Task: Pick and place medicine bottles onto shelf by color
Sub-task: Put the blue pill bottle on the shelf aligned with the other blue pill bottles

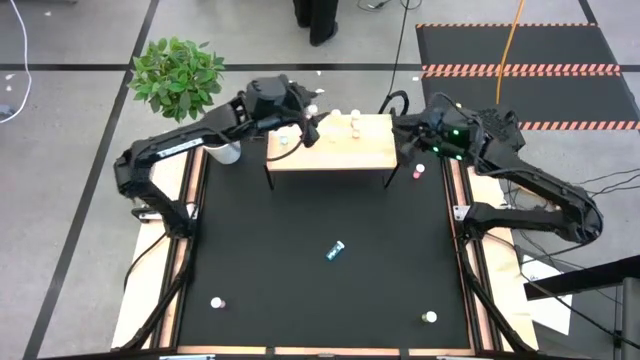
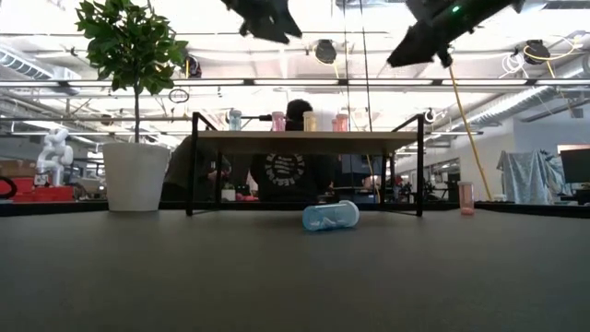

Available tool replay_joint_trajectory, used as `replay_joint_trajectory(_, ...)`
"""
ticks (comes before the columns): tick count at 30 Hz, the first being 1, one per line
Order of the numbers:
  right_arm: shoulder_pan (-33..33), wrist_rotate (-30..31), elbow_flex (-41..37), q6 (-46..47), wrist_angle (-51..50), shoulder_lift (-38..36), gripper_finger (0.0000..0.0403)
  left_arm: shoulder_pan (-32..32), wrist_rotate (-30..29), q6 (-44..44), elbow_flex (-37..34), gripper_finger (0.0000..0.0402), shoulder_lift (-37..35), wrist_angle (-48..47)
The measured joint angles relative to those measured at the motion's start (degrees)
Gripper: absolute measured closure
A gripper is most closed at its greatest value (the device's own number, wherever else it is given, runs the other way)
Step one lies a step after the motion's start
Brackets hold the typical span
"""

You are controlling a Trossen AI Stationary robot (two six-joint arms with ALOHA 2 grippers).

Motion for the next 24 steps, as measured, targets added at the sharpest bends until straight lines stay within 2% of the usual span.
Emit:
replay_joint_trajectory(2,0.0,-2.5,0.0,0.3,-2.9,-2.55,0.0303,-1.88,-3.13,-3.67,0.05,0.0121,-2.15,-1.98)
replay_joint_trajectory(7,0.02,-4.46,0.0,-0.58,-7.69,-7.2,0.0262,-7.83,-9.71,-17.36,0.1,0.0121,-6.3,-14.9)
replay_joint_trajectory(11,0.85,-4.43,-0.02,1.15,-7.89,-9.21,0.0253,-12.92,-11.05,-29.92,0.04,0.0121,-7.33,-24.41)
replay_joint_trajectory(14,3.2,-2.23,-0.02,7.31,-8.36,-9.29,0.0256,-15.77,-11.12,-37.41,0.0,0.0121,-7.06,-30.39)
replay_joint_trajectory(20,13.98,3.25,-0.07,22.15,-11.96,-6.49,0.026,-21.02,-11.11,-49.47,-0.65,0.0121,-5.23,-33.72)
replay_joint_trajectory(24,25.46,12.08,-0.07,37.05,-12.21,-3.36,0.0261,-25.35,-10.63,-52.33,-2.74,0.0121,-2.7,-33.14)
